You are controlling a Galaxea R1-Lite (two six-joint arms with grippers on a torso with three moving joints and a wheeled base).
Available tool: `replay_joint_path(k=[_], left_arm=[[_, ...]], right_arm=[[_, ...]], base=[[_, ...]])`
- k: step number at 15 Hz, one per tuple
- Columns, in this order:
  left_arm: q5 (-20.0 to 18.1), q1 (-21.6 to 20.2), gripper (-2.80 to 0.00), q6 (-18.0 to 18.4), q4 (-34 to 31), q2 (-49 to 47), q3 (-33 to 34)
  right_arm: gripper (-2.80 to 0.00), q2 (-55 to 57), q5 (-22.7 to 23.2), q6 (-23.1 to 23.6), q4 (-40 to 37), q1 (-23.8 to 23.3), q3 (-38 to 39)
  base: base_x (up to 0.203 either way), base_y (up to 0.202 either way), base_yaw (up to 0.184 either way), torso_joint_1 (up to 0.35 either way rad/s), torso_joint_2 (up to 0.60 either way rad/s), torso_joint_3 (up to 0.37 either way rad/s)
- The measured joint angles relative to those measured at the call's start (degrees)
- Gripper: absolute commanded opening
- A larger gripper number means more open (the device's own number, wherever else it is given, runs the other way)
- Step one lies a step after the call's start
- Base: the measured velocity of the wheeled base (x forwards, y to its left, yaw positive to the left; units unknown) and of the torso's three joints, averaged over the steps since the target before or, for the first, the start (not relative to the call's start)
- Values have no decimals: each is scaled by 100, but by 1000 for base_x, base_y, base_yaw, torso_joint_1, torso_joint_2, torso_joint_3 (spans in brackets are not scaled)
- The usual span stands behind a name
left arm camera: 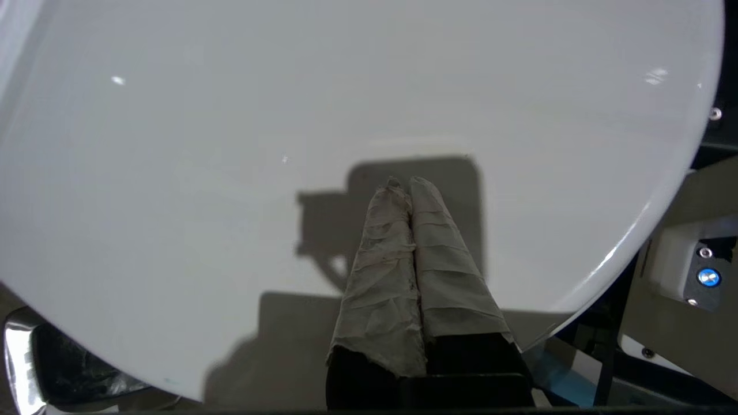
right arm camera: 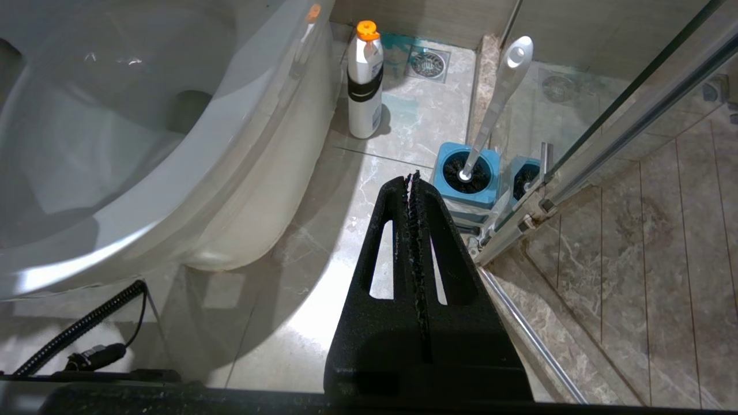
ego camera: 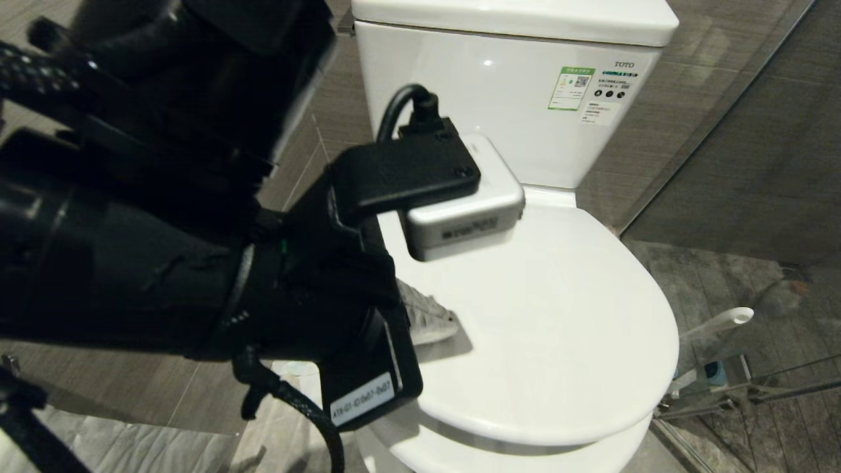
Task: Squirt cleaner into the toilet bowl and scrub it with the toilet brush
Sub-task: Close the toilet lid
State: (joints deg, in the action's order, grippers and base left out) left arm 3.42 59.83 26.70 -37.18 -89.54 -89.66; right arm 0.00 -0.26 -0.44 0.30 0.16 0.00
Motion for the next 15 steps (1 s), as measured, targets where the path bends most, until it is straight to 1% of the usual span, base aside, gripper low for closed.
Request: replay_joint_path(k=[3,6,9,12,15], left_arm=[[-20,181,-280,-16,20,-106,497],[-125,321,-280,-19,110,-244,880],[-138,409,-280,-7,660,-468,1198],[-99,449,-280,-3,1513,-790,1620],[-63,567,-280,3,2136,-1019,2081]], right_arm=[[-280,0,0,2,0,0,0],[-280,0,-1,0,2,0,0],[-280,0,2,0,2,0,0],[-280,0,2,0,2,0,0],[-280,0,-1,1,0,0,0]], base=[[0,0,0,0,0,0],[0,0,0,0,0,0],[0,0,0,0,0,0],[0,0,0,0,0,0],[0,0,0,0,0,0]])
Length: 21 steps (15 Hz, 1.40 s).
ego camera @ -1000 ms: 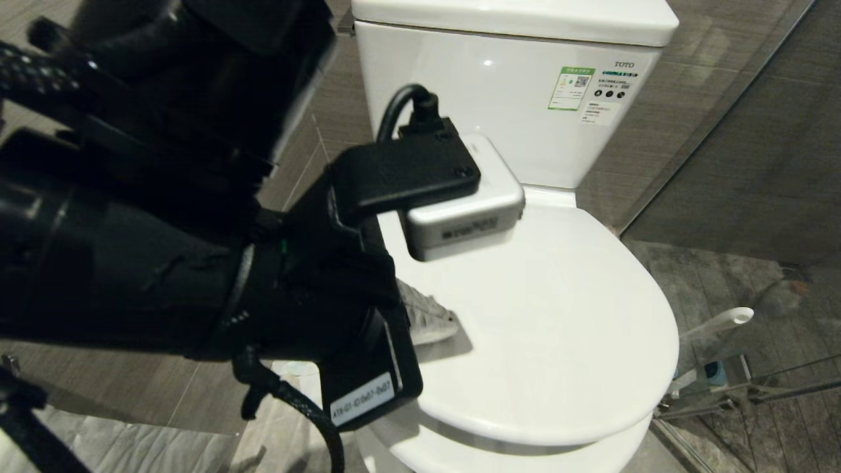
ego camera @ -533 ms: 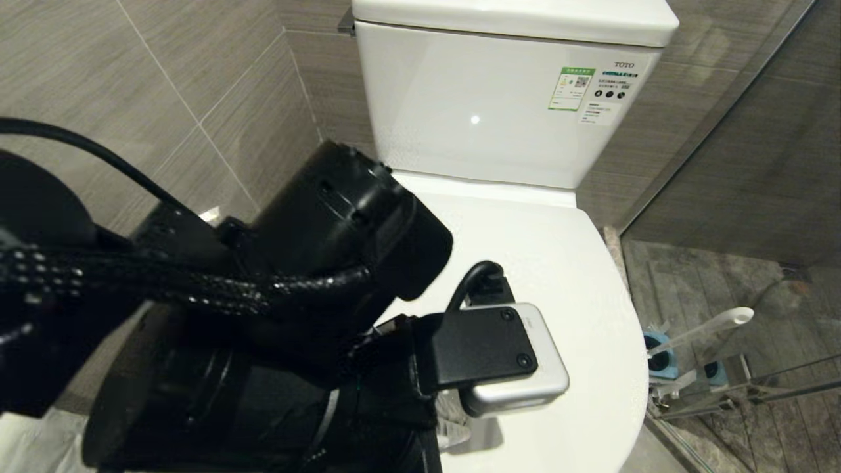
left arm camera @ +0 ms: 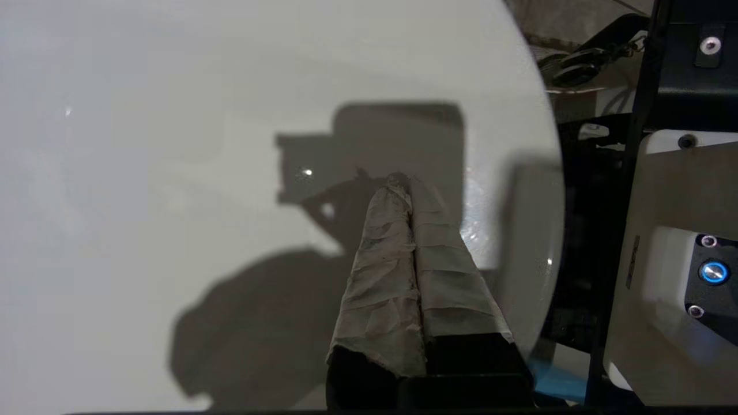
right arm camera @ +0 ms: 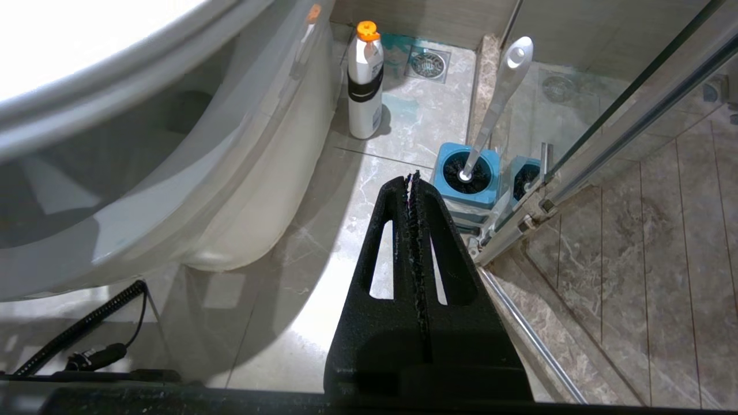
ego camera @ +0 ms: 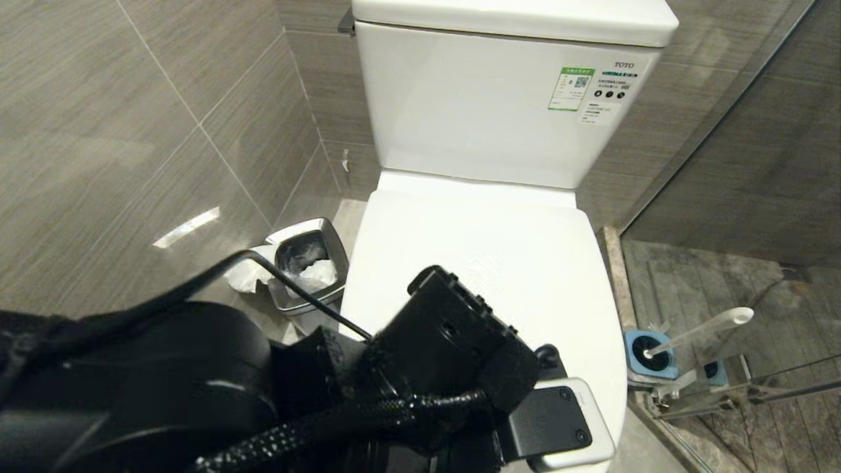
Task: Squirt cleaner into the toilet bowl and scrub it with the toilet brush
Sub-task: Close the toilet lid
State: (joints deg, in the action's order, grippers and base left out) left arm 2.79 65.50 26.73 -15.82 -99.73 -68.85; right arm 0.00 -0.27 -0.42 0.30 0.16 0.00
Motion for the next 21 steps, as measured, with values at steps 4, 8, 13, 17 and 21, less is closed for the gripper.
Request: replay_joint_path(k=[4,8,13,17,21], left_arm=[[109,230,-280,-9,957,-350,494],[262,480,-280,-73,1840,-717,834],[333,644,-280,-103,2181,-963,1131],[366,648,-280,-138,2586,-1039,1390],[496,648,-280,-276,2883,-892,1160]], right_arm=[[-280,0,0,-4,1,0,0],[-280,0,0,0,2,0,0],[-280,0,0,1,2,0,0],[-280,0,0,-1,2,0,0],[-280,0,-1,0,2,0,0]], base=[[0,0,0,0,0,0],[0,0,0,0,0,0],[0,0,0,0,0,0],[0,0,0,0,0,0],[0,0,0,0,0,0]])
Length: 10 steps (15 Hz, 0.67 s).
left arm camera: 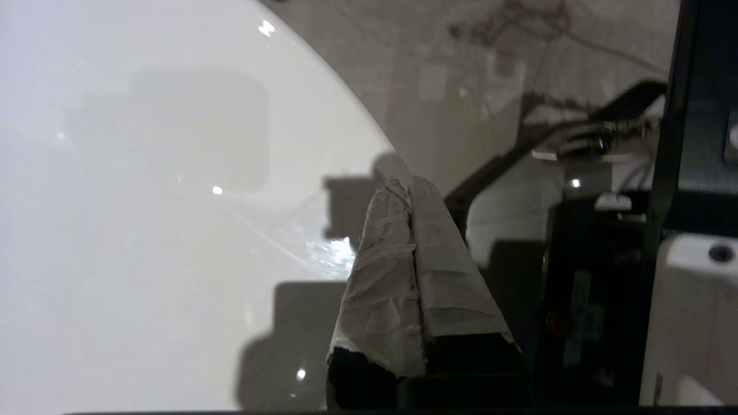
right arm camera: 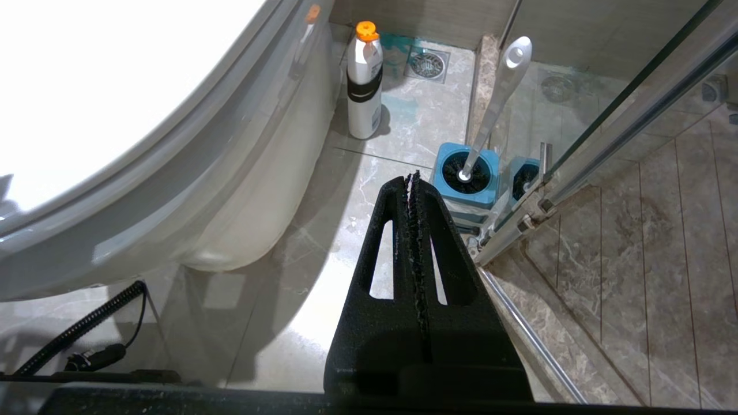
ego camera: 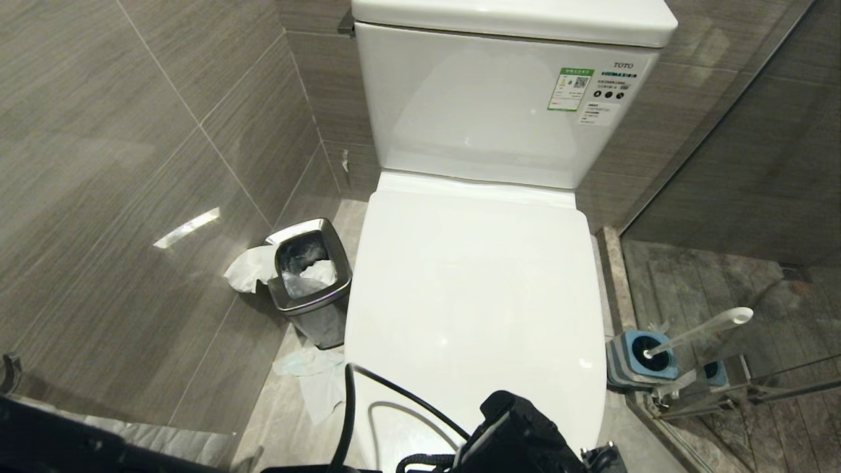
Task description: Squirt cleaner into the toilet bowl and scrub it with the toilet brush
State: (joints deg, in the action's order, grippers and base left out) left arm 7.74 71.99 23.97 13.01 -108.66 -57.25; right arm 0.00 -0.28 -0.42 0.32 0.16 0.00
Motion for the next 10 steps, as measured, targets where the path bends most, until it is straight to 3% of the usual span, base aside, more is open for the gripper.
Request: replay_joint_path(k=[4,10], left_arm=[[182,-120,-280,-132,-243,453,-1068],[560,-696,-280,-554,-1689,1042,-3639]], right_arm=[[-280,0,3,-2,1,0,0],[-280,0,4,-2,1,0,0]], base=[[0,0,0,0,0,0],[0,0,0,0,0,0]])
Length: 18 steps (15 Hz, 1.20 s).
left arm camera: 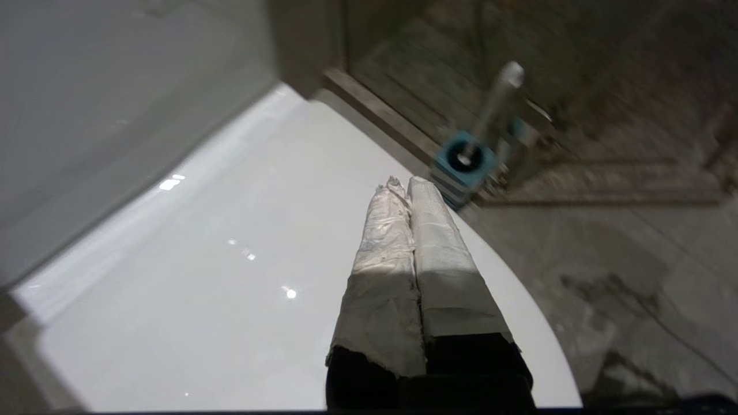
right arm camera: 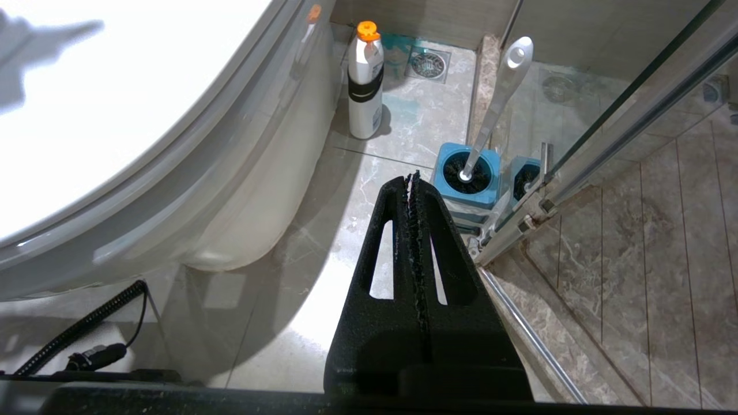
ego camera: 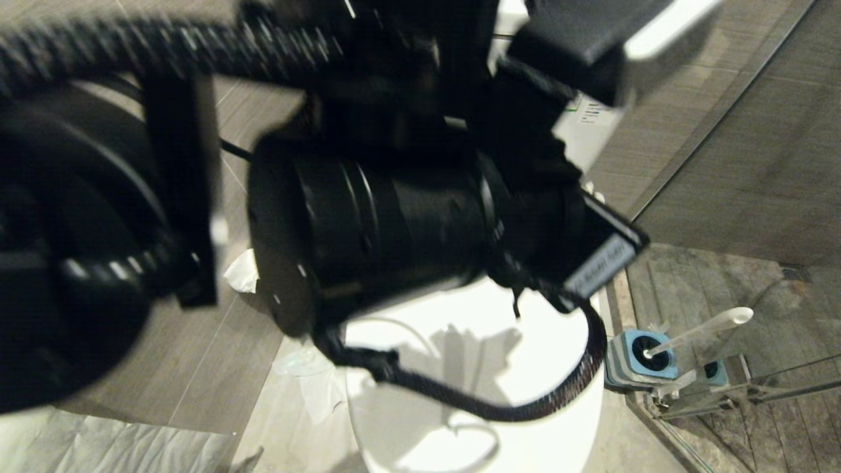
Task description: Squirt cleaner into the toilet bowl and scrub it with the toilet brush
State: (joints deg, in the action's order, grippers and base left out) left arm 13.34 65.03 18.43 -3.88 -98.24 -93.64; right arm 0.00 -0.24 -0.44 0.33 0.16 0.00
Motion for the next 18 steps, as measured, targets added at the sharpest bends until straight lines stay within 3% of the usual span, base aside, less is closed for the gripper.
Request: replay_joint_path(k=[3,6,8,11,15,18], left_arm=[[130,-781,-280,-206,-968,170,-1354],[253,-1737,-280,-264,-1760,512,-1763],[310,-2138,-280,-295,-1912,756,-1818],[569,-2283,-280,-291,-1930,1120,-1834],[1353,-1903,-280,-251,-1924,1643,-1834],[1529,-1990,-280,-250,-1920,2042,-1834]], right_arm=[[-280,0,0,-2,3,0,0],[-280,0,2,0,0,2,0],[-280,0,0,-2,-2,0,0],[-280,0,-2,0,0,2,0],[-280,0,-2,2,-2,0,-2],[-280,0,-1,-1,0,0,-2]], base=[[0,0,0,0,0,0],[0,0,0,0,0,0],[0,0,0,0,0,0],[0,0,0,0,0,0],[0,0,0,0,0,0],[0,0,0,0,0,0]])
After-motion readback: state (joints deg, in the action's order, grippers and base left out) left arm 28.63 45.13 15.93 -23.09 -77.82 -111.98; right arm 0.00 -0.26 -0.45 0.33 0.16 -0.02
